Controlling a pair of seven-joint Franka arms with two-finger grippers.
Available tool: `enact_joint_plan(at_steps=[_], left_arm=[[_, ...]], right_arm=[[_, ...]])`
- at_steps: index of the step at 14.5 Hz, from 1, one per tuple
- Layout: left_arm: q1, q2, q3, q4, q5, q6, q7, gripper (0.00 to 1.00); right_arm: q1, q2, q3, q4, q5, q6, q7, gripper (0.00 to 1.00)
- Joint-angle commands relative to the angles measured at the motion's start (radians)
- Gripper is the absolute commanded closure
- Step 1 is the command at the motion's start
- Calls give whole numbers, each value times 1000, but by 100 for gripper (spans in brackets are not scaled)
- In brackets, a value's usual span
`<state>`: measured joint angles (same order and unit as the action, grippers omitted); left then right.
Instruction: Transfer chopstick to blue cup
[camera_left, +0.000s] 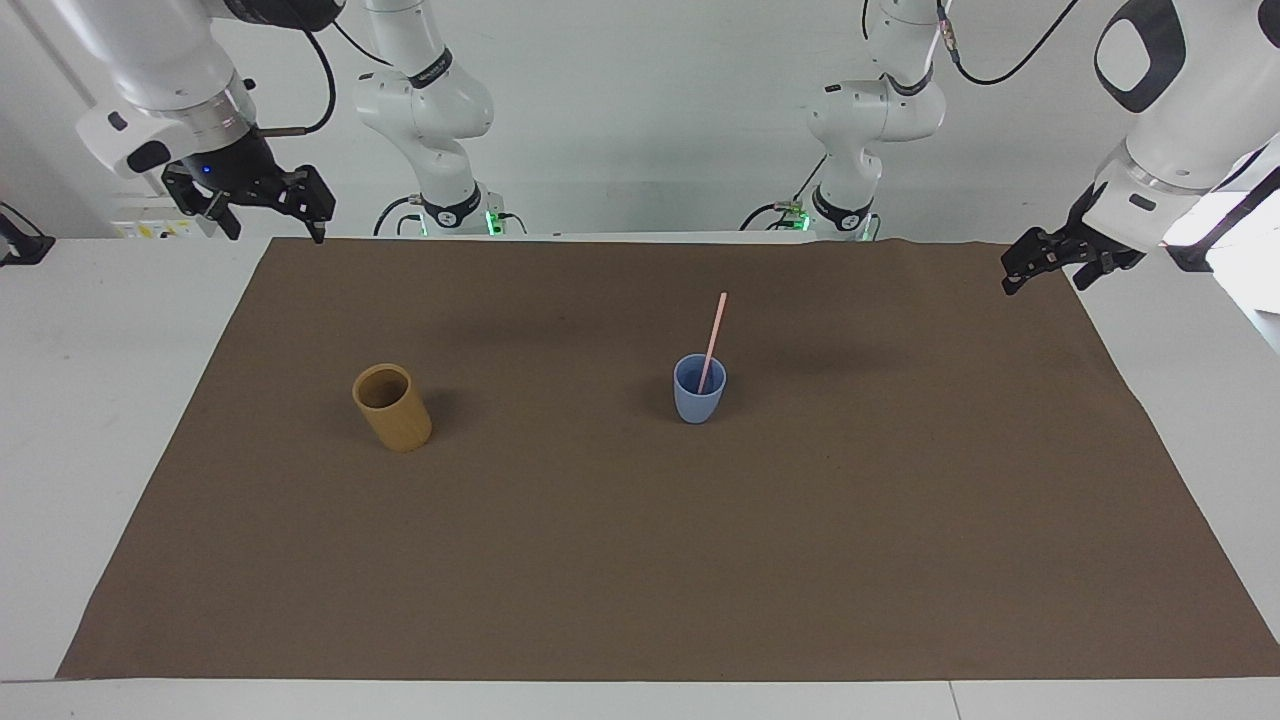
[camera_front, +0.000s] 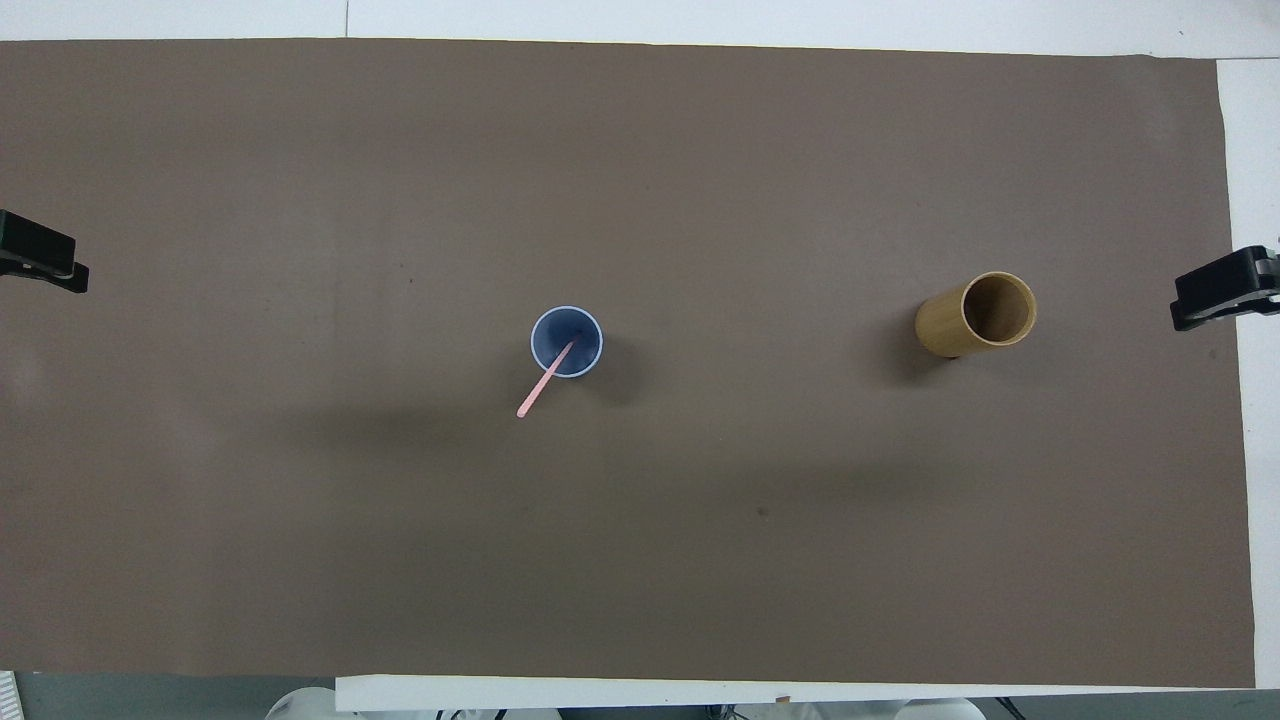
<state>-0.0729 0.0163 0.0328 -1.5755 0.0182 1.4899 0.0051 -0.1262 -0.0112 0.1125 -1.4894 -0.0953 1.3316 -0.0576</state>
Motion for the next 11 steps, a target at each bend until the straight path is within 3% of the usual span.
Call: enact_joint_plan(at_steps=[1,11], left_arm=[[-5,-24,6,-26,8,6,-5,0],[-5,-24,6,-26,8,6,-5,0]], right_arm=[[64,-19,-66,-8,-8,-11,-22,0],[82,-18,-79,-11,-8,-8,-21,0]])
